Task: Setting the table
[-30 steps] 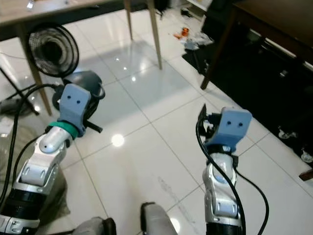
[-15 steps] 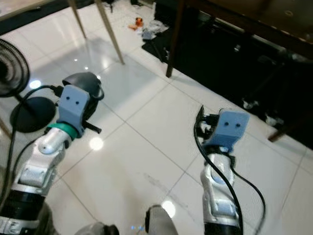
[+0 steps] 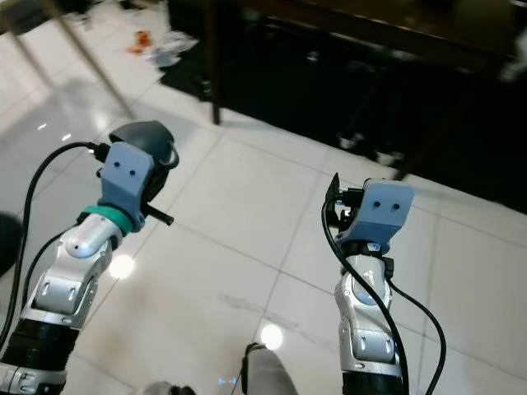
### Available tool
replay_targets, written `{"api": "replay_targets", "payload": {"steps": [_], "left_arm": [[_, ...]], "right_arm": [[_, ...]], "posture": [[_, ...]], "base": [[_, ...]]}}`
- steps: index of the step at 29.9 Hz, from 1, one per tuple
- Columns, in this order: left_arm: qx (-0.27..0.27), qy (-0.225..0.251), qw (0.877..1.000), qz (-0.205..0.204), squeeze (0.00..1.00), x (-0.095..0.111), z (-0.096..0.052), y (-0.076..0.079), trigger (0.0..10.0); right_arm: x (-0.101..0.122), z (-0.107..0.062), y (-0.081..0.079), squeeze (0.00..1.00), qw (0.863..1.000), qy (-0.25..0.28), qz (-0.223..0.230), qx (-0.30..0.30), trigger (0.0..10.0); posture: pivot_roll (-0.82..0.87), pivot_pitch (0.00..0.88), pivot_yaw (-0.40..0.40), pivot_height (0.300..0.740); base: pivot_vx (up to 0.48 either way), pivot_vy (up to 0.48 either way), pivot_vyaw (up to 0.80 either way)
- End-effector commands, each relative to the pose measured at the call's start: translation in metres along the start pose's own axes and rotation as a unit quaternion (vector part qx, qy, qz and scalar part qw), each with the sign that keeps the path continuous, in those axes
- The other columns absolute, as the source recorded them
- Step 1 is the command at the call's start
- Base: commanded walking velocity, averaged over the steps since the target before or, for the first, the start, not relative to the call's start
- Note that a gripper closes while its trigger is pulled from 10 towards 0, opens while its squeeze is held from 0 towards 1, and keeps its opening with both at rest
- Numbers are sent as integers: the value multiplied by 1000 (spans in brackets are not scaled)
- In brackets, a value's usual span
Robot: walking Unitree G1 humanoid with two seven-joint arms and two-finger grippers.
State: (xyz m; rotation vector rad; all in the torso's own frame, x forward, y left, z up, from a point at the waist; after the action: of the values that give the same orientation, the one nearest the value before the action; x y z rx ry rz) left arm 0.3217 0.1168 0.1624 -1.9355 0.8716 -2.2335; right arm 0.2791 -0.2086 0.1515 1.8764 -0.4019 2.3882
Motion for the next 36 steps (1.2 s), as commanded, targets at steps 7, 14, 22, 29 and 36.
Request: {"api": "replay_targets", "payload": {"steps": [7,14,22,29,36], "left_arm": [[16,-13,1000,17,0,-5,0,-7,10000],[22,-12,1000,17,0,-4,1,-11,10000],[42,-8,999,34,0,-3,4,-16,10000],[55,-8,997,51,0,-2,7,-17,10000],[53,-4,997,51,0,0,8,-17,10000]], "right_arm": [[-6,1,5,0,999,-11,-14,-27,10000],[-5,2,6,0,999,-8,-16,-28,10000],[-4,4,4,0,1000,-3,-14,-28,10000],[1,5,-9,0,1000,9,1,4,10000],[1,4,-9,0,1000,8,4,1,10000]], "posture": [[-38,19,62,740],[-38,13,63,740],[-36,11,64,740],[-36,14,65,740],[-35,20,68,740]], "base": [[0,0,-800],[0,0,-800],[30,0,-800],[446,0,-229],[480,0,0]]}}
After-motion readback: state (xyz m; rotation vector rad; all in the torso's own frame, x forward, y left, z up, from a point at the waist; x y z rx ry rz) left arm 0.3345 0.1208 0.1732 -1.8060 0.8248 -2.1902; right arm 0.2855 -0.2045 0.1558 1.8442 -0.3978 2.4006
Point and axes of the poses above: a point about 5 cm out from each wrist's last joint towards the gripper, its own z axis pointing out of the wrist towards the gripper, its own x axis along the axis of the wrist's last joint, y = z × x, the point moved 1 cm from there along z, pointing out of the wrist towards the gripper, and after that the axes turned 12 degrees about z, right-handed, at the moved point
